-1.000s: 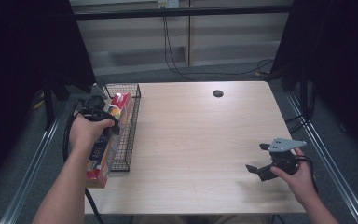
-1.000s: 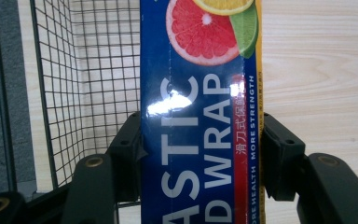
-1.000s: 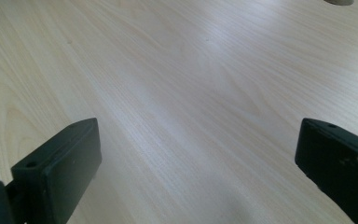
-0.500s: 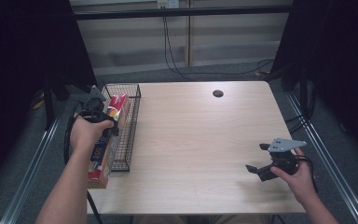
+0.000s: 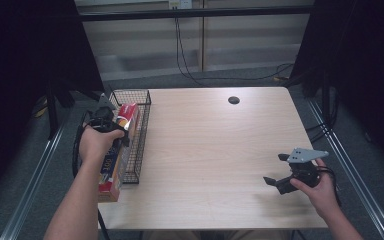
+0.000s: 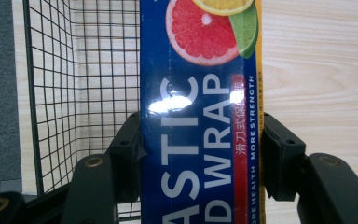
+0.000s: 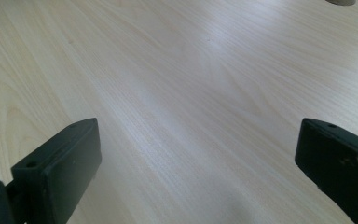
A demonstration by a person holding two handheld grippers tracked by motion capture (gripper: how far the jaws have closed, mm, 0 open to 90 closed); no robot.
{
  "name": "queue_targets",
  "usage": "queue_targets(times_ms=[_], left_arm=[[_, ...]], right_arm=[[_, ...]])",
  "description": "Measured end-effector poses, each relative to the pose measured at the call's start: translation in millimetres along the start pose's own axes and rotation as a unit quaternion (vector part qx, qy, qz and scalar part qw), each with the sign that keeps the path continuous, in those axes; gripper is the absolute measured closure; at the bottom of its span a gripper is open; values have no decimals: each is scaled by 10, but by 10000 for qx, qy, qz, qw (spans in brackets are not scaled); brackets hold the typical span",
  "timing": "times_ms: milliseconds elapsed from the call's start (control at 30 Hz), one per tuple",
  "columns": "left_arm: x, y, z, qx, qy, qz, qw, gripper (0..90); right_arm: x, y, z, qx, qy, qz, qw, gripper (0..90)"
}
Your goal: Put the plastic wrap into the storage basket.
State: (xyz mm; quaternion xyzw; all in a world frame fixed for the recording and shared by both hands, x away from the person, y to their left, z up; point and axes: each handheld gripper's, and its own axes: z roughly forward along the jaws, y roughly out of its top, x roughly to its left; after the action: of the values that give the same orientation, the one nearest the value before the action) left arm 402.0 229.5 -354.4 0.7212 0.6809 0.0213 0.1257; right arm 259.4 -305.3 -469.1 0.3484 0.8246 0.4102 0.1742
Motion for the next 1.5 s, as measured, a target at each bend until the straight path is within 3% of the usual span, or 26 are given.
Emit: queue_targets(times_ms=[200,600,1067,1500], left_arm=[[2,13,36,28,12,44,10000,431],[57,2,145,105,45,-108,9999,431],[73,36,234,172,212,-128,9995,430],[64,95,319,344,334,28,9988,429]], right_arm=[[1,2,0,1,-1,-2,10000,2],[0,1,-2,-4,-2,-1,10000,2],[5,4,-6,-3,-20,-16,10000,1],[0,0,-5,-13,-19,-2,10000,1]])
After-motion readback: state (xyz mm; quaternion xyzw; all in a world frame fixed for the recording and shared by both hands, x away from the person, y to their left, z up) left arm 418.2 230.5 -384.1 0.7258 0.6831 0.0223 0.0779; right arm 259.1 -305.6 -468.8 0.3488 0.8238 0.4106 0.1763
